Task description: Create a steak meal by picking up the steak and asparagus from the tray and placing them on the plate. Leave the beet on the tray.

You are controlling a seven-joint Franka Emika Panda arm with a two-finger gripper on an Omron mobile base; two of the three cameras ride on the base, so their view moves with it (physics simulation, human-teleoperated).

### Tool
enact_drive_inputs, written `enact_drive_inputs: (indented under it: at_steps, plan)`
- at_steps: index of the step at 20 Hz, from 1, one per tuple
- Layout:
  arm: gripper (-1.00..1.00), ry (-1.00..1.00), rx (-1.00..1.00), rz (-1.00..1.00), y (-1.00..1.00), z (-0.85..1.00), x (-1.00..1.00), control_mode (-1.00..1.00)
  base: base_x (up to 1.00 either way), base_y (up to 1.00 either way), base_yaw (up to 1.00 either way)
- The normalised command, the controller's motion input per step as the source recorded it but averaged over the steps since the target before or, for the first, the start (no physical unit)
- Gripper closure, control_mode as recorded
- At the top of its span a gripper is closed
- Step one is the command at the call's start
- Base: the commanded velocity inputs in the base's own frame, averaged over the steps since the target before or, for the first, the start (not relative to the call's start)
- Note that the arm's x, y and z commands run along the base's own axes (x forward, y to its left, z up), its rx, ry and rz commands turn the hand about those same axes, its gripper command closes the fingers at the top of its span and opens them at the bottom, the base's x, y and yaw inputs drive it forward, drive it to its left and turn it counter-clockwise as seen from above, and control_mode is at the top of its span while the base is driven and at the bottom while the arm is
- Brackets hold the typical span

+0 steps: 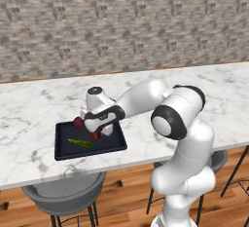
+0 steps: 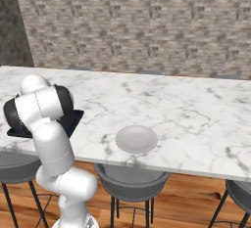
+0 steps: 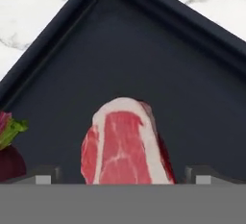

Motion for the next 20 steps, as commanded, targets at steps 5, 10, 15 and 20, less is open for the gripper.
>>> enact_drive_inputs:
  at_steps: [5,10,15,20]
  plan:
    - [1.00,0.00,0.00,-0.04,-0.02,-0.23,-0.01,-1.00,0.00,0.00,0.00]
    - [1.00,-0.10,0.05,-0.11,-0.58,0.08,-0.38,-1.00,0.00,0.00,0.00]
    - [1.00,-0.19,0.14,-0.05,-0.70,0.43,-0.46,-1.00,0.00,0.00,0.00]
    - [1.00,-0.15,0.16,-0.02,-0.79,0.66,-0.41,-1.00,0.00,0.00,0.00]
